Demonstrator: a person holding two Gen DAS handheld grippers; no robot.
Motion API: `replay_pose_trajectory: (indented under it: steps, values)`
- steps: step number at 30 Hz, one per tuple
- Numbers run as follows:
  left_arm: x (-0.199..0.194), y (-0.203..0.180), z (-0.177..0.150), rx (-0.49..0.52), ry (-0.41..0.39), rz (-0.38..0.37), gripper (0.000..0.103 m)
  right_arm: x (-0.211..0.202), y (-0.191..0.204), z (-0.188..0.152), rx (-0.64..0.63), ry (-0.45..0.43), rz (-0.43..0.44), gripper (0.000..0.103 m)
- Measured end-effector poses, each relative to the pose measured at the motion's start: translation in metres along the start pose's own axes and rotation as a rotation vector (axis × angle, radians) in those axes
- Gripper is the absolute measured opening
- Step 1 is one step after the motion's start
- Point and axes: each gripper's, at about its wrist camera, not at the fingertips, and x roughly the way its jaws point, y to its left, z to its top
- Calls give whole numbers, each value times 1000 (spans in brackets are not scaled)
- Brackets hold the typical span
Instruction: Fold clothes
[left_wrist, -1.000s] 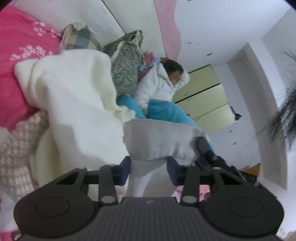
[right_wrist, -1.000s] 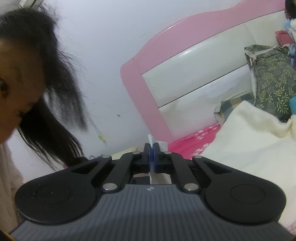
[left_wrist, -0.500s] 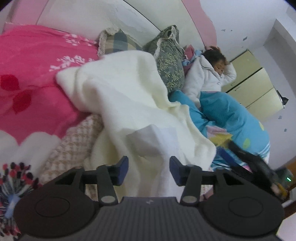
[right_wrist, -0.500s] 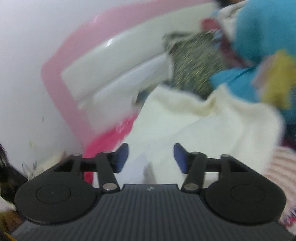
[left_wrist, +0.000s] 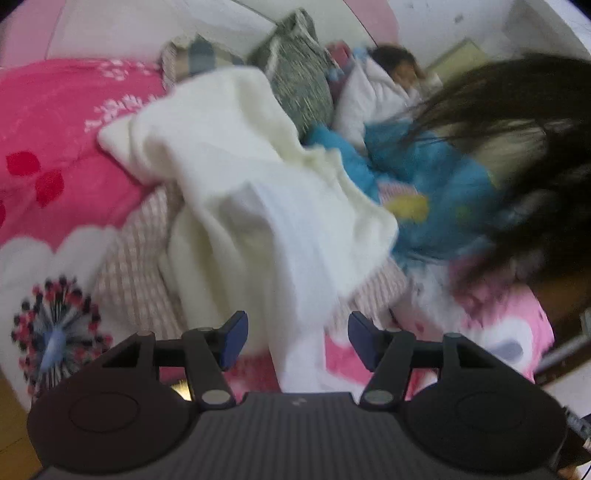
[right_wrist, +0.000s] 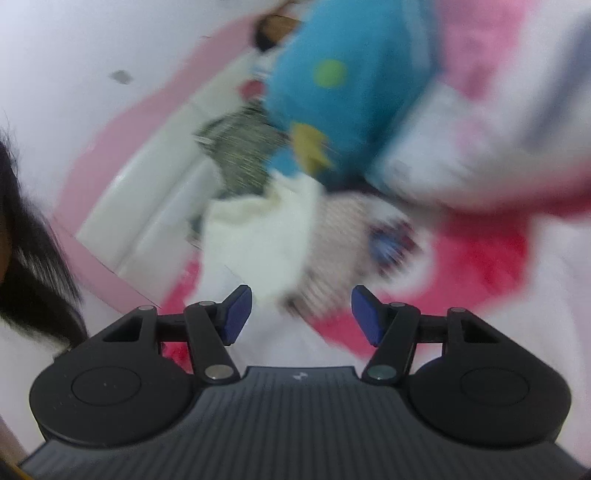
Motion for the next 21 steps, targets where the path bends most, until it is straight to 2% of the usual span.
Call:
replay_pose_trajectory:
  steps: [5,6,8,10,13,15,17,21]
  values:
    - [-14,-19,-38,55,109,-4,61,-57,-45,-71,174,132,-142,60]
    - [-15,-22,-49,56,134,-11,61,-64,-55,-87,229,167,-147,59]
    - [-14,-29,-73,54,184,-12,61,-72,-69,-127,343,262,-136,59]
    - [-11,-36,-101,51,218,-5,61,-78,-70,-175,412,398,-96,58]
    - [-5,-45,-140,67,276,19,61,-82,-57,-242,389,619,-39,57]
    - [-2,-48,-167,77,317,46,61,-85,-55,-270,353,689,-50,54]
    - [-4,-50,-191,87,363,67,61,-90,-65,-280,320,676,-98,49]
    - [-6,-53,-235,145,455,117,61,-106,-96,-271,318,553,-201,44]
